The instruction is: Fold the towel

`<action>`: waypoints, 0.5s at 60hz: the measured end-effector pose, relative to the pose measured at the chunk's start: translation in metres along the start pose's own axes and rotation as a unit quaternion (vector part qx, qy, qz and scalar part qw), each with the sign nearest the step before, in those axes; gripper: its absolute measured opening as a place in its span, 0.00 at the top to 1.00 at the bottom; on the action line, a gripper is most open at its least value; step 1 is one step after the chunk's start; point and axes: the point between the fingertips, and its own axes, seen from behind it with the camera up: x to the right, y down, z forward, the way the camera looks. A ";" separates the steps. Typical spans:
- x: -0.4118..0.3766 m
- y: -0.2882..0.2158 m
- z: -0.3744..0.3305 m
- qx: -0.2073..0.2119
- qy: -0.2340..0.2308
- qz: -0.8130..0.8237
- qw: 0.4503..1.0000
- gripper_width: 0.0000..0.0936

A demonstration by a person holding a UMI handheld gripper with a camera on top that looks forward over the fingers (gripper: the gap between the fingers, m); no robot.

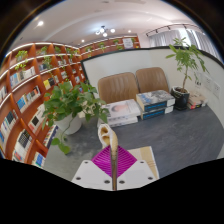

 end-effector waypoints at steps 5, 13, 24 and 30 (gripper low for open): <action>0.062 0.016 0.007 -0.020 0.034 -0.001 0.999 0.96; 0.140 0.059 0.029 -0.058 0.069 -0.029 0.995 0.70; 0.181 0.072 0.017 -0.061 0.064 -0.049 0.995 0.13; 0.176 0.043 -0.012 -0.032 0.058 -0.069 0.995 0.11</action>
